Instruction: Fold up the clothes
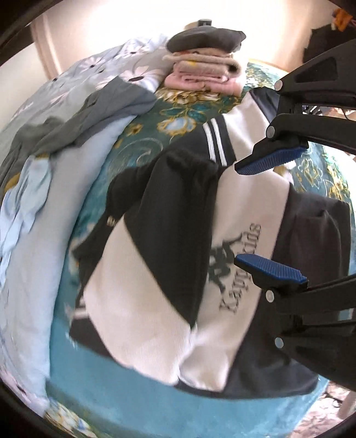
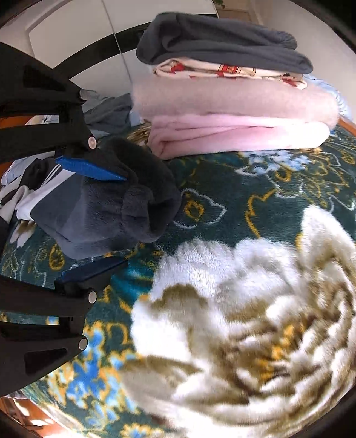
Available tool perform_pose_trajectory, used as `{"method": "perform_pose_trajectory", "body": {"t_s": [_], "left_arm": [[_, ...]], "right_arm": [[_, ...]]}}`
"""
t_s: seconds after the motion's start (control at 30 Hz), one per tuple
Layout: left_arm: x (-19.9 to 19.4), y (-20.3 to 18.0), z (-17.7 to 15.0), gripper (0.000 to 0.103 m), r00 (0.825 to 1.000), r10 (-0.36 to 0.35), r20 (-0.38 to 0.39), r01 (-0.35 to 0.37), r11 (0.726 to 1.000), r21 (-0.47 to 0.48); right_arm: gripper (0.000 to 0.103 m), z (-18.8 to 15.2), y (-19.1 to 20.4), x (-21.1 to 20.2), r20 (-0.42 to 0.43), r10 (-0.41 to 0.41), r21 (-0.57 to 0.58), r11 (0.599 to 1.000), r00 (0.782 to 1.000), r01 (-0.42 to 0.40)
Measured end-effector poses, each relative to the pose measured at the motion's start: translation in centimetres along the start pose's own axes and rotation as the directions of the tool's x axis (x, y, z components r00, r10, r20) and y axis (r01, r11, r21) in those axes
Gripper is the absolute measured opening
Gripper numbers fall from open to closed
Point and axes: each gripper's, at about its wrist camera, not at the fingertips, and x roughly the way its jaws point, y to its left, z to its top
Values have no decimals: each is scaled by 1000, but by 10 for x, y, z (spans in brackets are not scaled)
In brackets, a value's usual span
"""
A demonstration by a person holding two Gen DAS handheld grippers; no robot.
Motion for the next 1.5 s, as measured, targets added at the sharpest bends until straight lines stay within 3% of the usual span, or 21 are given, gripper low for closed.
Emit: {"method": "perform_pose_trajectory", "body": {"t_s": [0.07,0.1,0.2,0.33,0.4,0.47,0.6,0.67,0.77,0.9,1.03,1.2,1.37,1.5], "left_arm": [[-8,8,0,64,1000,-8,13,8,999,-32],[-10,11,0,64,1000,-13,18,14,999,-47],[-17,17,0,64,999,-28,27,30,997,-74],[-23,21,1,64,999,-45,29,47,997,-69],[-30,29,3,64,998,-53,34,56,996,-72],[-36,38,5,64,997,-64,43,67,994,-82],[-53,69,9,64,994,-84,70,92,988,-123],[-63,88,10,64,992,-94,88,107,983,-150],[-79,122,11,64,988,-101,115,121,974,-189],[-95,172,8,64,986,-92,142,124,963,-241],[-104,223,-2,65,984,-87,157,134,939,-316],[-106,273,-14,65,986,-89,144,138,912,-386],[-103,302,-17,65,989,-82,124,126,907,-401],[-97,316,-13,65,991,-88,104,123,905,-407]], "right_arm": [[46,1,7,1,1,-4,-10,1000,1000,4],[34,0,15,-2,11,-10,-40,999,1000,11],[20,-4,41,-13,41,-26,-131,991,999,31],[19,-27,90,-47,110,31,-292,956,993,3],[19,-52,125,-56,113,34,-431,902,993,18],[19,-88,165,-60,109,49,-570,821,993,22],[19,-166,228,-41,15,116,-721,690,993,-70],[19,-215,264,-20,-63,128,-786,605,990,-128],[19,-286,299,19,-179,116,-833,511,977,-213],[19,-377,324,76,-299,53,-854,430,953,-292],[19,-466,324,143,-376,-72,-873,361,924,-328],[19,-554,282,232,-349,-307,-928,245,885,-280],[19,-586,231,284,-270,-455,-962,169,849,-215],[22,-593,212,300,-226,-509,-974,124,831,-189]]}}
